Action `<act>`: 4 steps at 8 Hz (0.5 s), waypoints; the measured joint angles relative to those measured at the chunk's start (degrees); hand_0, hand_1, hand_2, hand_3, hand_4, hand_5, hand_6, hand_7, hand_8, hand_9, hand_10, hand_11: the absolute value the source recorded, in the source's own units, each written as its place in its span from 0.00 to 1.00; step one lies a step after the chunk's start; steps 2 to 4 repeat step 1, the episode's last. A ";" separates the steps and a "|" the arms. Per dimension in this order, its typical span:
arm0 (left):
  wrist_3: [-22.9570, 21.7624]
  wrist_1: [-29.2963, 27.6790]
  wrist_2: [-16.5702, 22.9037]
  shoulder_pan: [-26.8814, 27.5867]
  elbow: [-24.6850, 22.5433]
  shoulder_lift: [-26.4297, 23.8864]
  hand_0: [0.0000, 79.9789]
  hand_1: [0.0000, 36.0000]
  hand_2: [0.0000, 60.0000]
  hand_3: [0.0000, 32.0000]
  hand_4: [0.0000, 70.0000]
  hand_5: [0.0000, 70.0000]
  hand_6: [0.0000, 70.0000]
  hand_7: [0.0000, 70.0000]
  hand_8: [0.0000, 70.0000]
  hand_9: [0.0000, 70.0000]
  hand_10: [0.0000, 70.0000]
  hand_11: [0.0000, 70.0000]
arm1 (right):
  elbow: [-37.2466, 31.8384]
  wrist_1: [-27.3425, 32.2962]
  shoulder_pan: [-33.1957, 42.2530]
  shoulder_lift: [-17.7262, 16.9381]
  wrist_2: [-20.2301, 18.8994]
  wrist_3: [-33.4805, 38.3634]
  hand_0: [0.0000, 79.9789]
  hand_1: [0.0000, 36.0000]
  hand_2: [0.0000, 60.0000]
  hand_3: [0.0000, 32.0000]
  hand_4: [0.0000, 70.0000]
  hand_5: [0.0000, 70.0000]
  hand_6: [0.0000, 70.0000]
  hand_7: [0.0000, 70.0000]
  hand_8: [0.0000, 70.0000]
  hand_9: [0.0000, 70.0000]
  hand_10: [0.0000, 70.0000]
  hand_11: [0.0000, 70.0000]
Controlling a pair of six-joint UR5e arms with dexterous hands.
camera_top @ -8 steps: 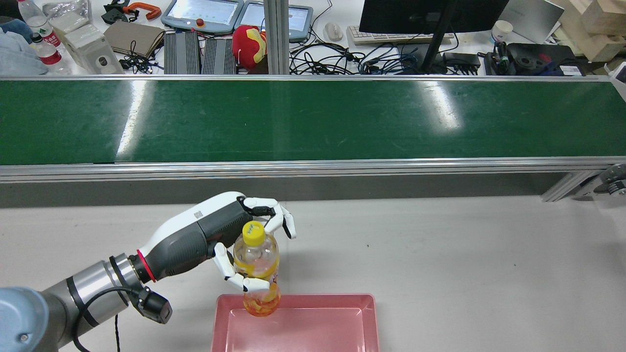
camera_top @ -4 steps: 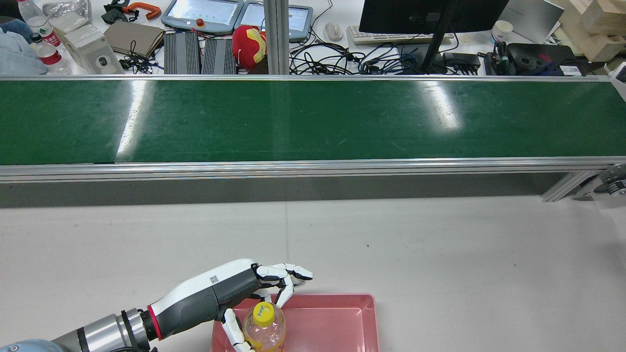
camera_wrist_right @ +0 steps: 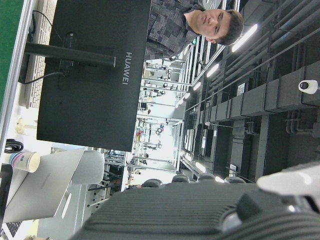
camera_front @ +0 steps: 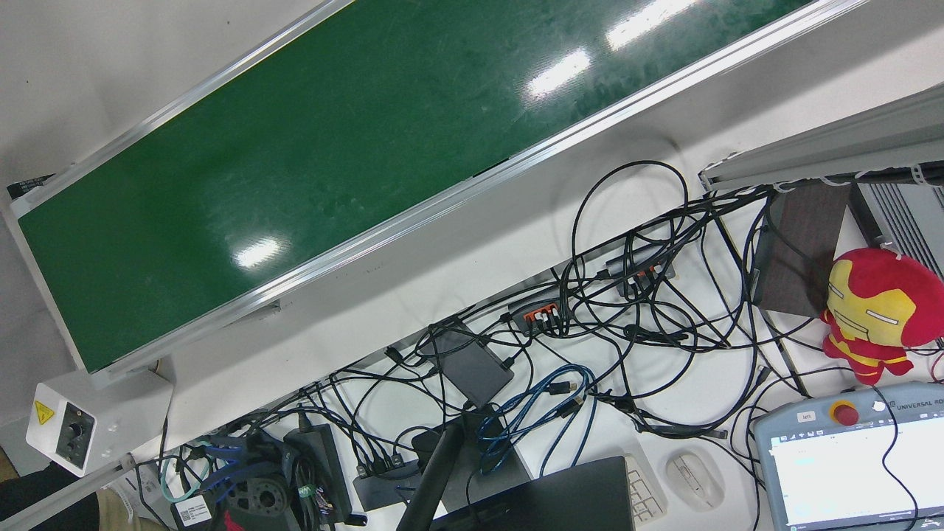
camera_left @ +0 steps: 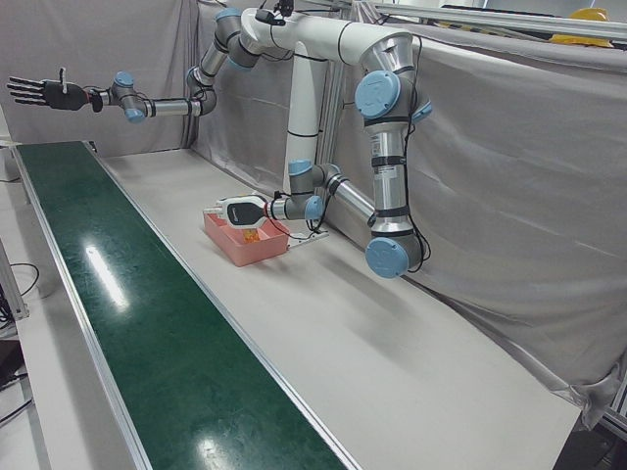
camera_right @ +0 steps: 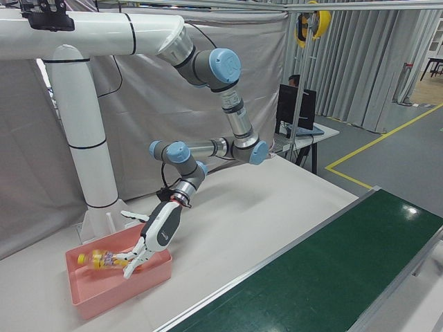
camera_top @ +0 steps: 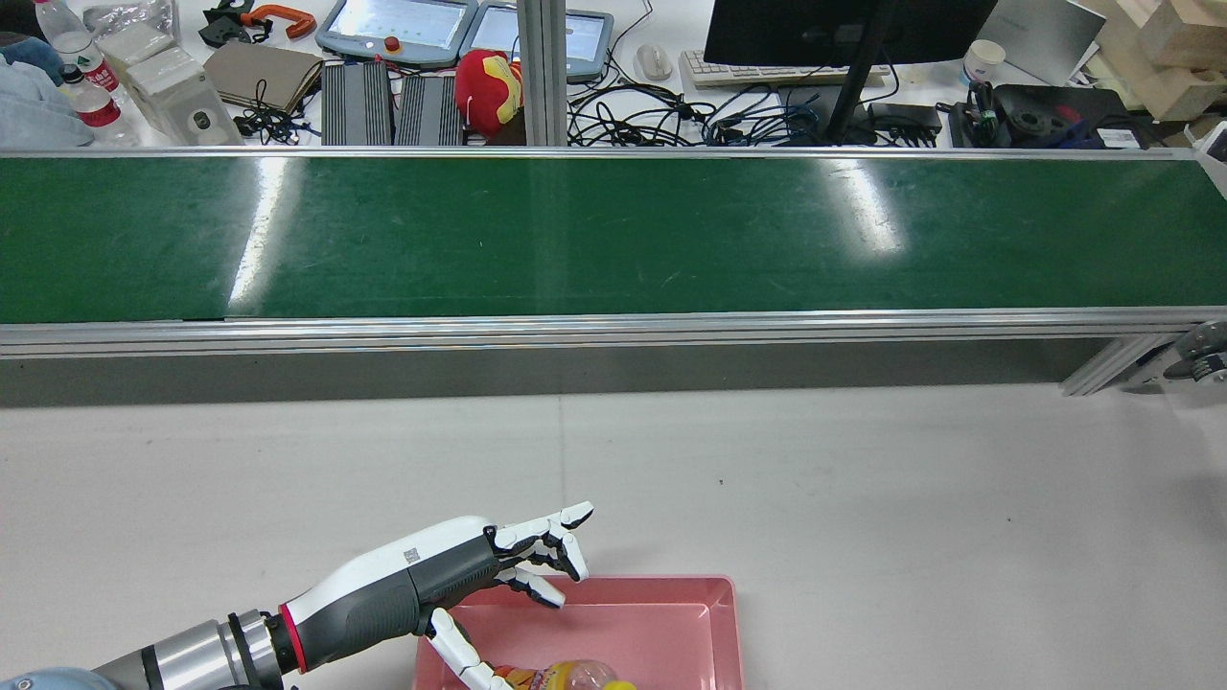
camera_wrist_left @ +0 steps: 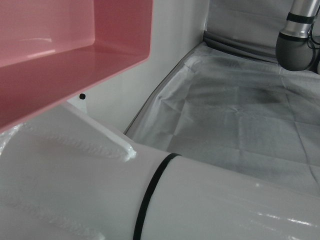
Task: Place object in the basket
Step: 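Lower the bottle into the pink basket and open the left hand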
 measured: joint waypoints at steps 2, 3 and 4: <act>-0.17 0.13 0.13 -0.09 -0.71 -0.02 0.72 0.52 0.00 0.00 0.05 0.45 0.02 0.03 0.14 0.17 0.16 0.27 | -0.01 0.02 0.00 0.00 -0.02 0.00 0.00 0.00 0.00 0.00 0.00 0.00 0.00 0.00 0.00 0.00 0.00 0.00; -0.17 0.13 0.13 -0.09 -0.71 -0.02 0.72 0.52 0.00 0.00 0.05 0.45 0.02 0.03 0.14 0.17 0.16 0.27 | -0.01 0.02 0.00 0.00 -0.02 0.00 0.00 0.00 0.00 0.00 0.00 0.00 0.00 0.00 0.00 0.00 0.00 0.00; -0.17 0.13 0.13 -0.09 -0.71 -0.02 0.72 0.52 0.00 0.00 0.05 0.45 0.02 0.03 0.14 0.17 0.16 0.27 | -0.01 0.02 0.00 0.00 -0.02 0.00 0.00 0.00 0.00 0.00 0.00 0.00 0.00 0.00 0.00 0.00 0.00 0.00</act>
